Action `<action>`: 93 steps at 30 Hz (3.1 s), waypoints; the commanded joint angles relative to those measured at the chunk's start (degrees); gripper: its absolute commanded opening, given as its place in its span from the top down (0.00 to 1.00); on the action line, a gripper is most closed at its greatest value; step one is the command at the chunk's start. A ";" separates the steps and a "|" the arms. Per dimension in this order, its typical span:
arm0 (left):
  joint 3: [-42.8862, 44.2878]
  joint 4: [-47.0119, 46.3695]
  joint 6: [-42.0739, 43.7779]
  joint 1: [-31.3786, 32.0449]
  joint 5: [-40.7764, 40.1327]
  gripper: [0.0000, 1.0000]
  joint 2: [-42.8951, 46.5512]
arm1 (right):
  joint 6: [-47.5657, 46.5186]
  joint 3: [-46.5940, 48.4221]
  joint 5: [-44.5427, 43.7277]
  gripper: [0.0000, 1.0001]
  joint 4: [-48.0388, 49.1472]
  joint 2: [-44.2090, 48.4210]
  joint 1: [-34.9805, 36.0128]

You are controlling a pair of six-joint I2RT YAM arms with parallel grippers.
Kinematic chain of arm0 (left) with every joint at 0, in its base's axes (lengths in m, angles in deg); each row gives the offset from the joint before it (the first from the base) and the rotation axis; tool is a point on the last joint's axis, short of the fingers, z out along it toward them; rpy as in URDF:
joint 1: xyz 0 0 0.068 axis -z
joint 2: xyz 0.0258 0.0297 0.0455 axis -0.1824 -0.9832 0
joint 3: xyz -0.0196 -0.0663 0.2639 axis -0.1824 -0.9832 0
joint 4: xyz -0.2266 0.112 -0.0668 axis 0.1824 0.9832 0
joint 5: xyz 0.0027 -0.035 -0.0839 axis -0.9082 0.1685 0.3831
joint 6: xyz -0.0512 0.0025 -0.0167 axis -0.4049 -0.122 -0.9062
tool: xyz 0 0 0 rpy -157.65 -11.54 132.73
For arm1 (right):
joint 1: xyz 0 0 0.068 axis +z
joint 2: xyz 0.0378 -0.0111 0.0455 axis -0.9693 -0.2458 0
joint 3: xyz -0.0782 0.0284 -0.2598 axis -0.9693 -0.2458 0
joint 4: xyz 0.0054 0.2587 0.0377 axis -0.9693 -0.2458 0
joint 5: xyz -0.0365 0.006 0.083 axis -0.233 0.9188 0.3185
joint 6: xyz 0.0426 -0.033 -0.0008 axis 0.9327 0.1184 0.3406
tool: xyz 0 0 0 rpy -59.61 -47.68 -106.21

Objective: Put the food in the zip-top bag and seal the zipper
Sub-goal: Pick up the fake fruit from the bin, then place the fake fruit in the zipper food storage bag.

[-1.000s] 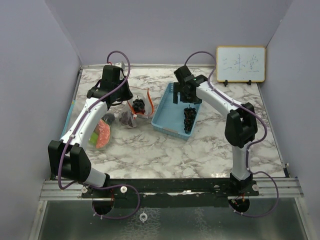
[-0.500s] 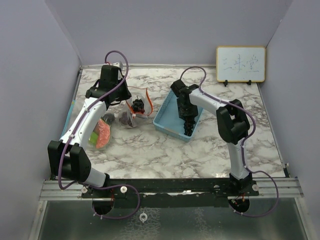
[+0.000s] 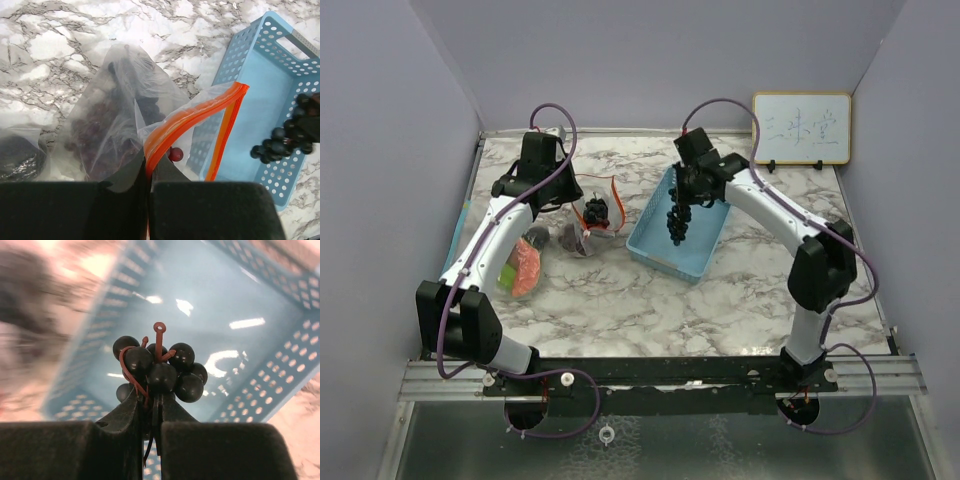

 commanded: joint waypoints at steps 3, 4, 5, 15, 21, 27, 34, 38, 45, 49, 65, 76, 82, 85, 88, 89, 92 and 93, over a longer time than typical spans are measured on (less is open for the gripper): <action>-1.02 -1.33 -0.58 -0.43 1.71 1.00 0.33 | 2.54 8.46 12.09 0.98 14.93 7.98 5.59; -1.16 -1.43 -0.65 -0.41 1.64 1.00 0.28 | 3.51 8.57 12.60 0.98 17.86 8.20 6.57; -1.32 -1.53 -0.74 -0.42 1.61 1.00 0.34 | 4.31 8.16 12.52 0.98 21.09 8.38 7.65; -2.08 -2.51 -2.33 -0.54 3.54 1.00 1.16 | 4.86 1.80 2.35 0.98 43.19 4.01 15.16; -0.35 -1.61 -2.22 -1.01 3.31 1.00 1.36 | 2.93 -2.92 -1.50 0.98 41.37 2.26 17.58; 1.25 -1.17 -2.61 -1.28 4.09 1.00 1.43 | -0.58 -1.39 6.91 0.85 39.58 -0.77 17.56; 0.98 -1.31 -2.20 -1.77 4.49 1.00 1.48 | -10.28 2.85 16.57 0.37 30.92 -2.34 17.59; 1.41 -2.19 -0.68 -1.90 6.52 1.00 1.43 | -17.79 -1.57 14.51 0.23 30.61 3.75 17.51; 1.42 -5.43 0.90 -3.24 15.71 1.00 1.29 | -32.28 -9.36 21.17 0.23 31.14 14.25 16.85; 0.71 -9.24 -0.54 -3.87 25.02 1.00 1.13 | -37.79 -11.31 32.71 0.33 29.48 15.85 16.18; -0.80 -13.11 -3.03 -4.71 35.32 1.00 0.79 | -42.89 -14.17 44.61 0.34 32.47 8.20 15.04; -2.03 -17.67 -6.25 -4.80 41.15 1.00 -0.82 | -37.90 -17.92 39.17 0.44 42.48 5.99 15.04; -2.57 -17.64 -4.97 -5.01 42.51 1.00 -1.14 | -34.70 -16.65 37.63 0.98 42.65 5.49 15.04; -2.26 -14.37 -1.83 -5.53 40.11 1.00 -1.36 | -32.11 -16.16 32.49 0.98 41.61 7.35 14.95; -1.28 -8.54 4.56 -6.60 36.07 0.79 -1.04 | -29.69 -15.68 28.46 0.98 41.25 9.89 14.65; -0.76 -6.57 6.55 -7.16 34.23 0.75 -0.54 | -29.16 -15.08 28.00 0.98 40.73 10.42 14.54; -0.35 -3.56 11.07 -9.06 27.81 0.43 3.06 | -27.89 -12.49 27.62 0.98 37.96 10.23 14.19; -0.41 -3.01 12.30 -9.58 25.60 0.26 4.28 | -27.53 -11.71 27.89 0.98 37.03 9.84 14.04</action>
